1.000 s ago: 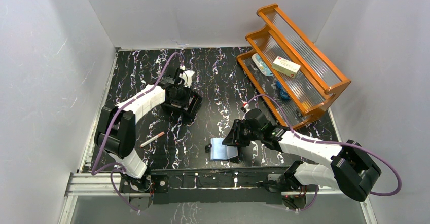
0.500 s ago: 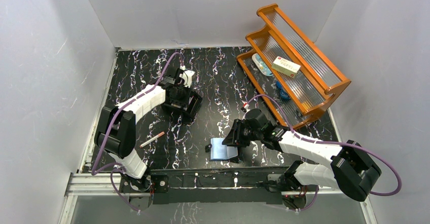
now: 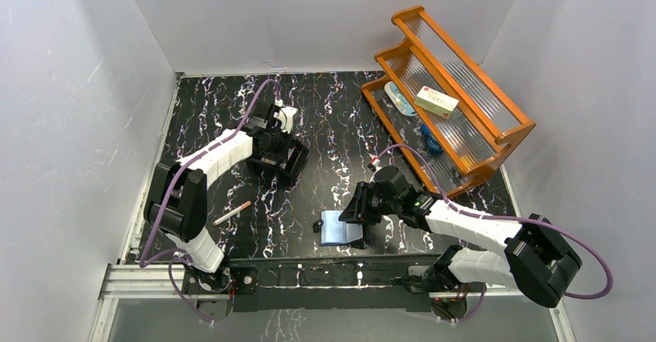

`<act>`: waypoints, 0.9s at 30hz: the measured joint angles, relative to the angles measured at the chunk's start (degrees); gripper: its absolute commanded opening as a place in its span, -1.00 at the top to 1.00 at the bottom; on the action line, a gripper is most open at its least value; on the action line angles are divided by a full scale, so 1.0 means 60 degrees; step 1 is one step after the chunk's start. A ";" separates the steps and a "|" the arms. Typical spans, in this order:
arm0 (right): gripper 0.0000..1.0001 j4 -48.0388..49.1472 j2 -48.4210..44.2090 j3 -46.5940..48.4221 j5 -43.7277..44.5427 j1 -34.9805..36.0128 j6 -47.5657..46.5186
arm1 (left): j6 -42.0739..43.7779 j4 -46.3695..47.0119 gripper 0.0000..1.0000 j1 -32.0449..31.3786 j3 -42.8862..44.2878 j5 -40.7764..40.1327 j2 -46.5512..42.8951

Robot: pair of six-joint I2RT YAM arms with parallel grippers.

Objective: Put the credit cards into the card holder
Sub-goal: Pick up the credit card from the storage box.

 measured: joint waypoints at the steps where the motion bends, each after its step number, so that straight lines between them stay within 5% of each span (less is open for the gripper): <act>1: 0.18 0.0004 0.0000 0.0000 0.0000 0.0000 0.0000 | 0.0000 0.0011 0.68 0.0000 0.0000 0.0000 0.0000; 27: 0.18 0.0004 -0.0011 0.0000 0.0000 0.0000 0.0004 | 0.0106 0.0229 0.68 0.0000 -0.0025 0.0273 0.0084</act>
